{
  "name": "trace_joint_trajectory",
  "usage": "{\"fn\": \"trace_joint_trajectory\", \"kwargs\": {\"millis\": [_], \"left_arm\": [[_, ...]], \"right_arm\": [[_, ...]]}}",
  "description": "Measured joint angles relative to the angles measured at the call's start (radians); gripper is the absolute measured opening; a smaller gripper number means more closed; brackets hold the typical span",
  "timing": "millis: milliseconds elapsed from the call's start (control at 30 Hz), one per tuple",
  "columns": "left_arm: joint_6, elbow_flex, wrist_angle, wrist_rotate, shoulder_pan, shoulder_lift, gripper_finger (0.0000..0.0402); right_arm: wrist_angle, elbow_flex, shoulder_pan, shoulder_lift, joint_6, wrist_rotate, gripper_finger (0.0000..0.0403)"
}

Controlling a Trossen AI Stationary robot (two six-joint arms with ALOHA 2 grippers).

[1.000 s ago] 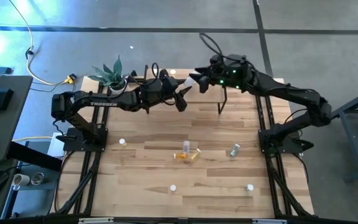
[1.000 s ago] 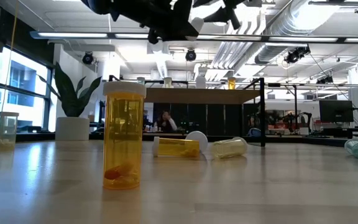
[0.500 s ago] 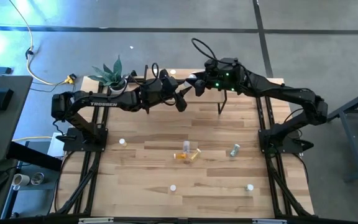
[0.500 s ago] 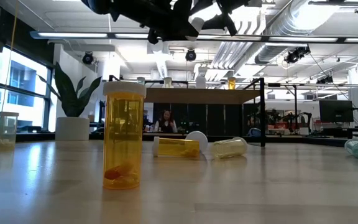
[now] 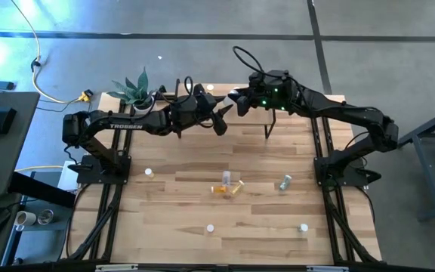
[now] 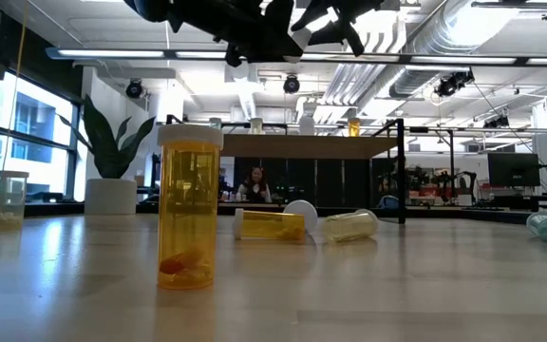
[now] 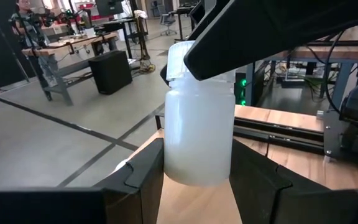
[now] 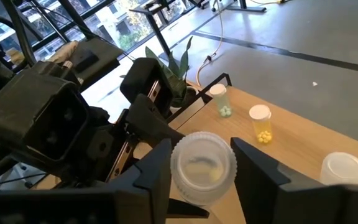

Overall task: Pick and place medicine bottles onto shelf by color
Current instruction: Put the right white pill bottle aligned with the other white pill bottle on the shelf

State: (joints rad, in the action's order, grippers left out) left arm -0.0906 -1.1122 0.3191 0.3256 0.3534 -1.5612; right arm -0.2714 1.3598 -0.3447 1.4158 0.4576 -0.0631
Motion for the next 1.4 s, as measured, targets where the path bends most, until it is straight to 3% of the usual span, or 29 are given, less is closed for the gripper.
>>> {"fn": "trace_joint_trajectory", "kwargs": {"millis": [333,667,833,1400], "left_arm": [[0.001,0.000,-0.007,-0.001,0.000,0.000,0.0150],[0.009,-0.002,-0.097,-0.024,0.000,-0.001,0.0218],[0.035,-0.001,-0.154,-0.016,0.001,0.009,0.0233],[0.025,-0.001,-0.275,0.003,0.020,0.233,0.0233]], "right_arm": [[-0.005,0.000,0.000,0.000,0.017,0.001,0.0126],[-0.026,0.000,0.000,-0.002,0.017,-0.022,0.0125],[-0.052,0.000,-0.016,-0.004,-0.008,-0.054,0.0124],[-0.220,0.000,-0.081,-0.085,-0.152,-0.184,0.0126]]}}
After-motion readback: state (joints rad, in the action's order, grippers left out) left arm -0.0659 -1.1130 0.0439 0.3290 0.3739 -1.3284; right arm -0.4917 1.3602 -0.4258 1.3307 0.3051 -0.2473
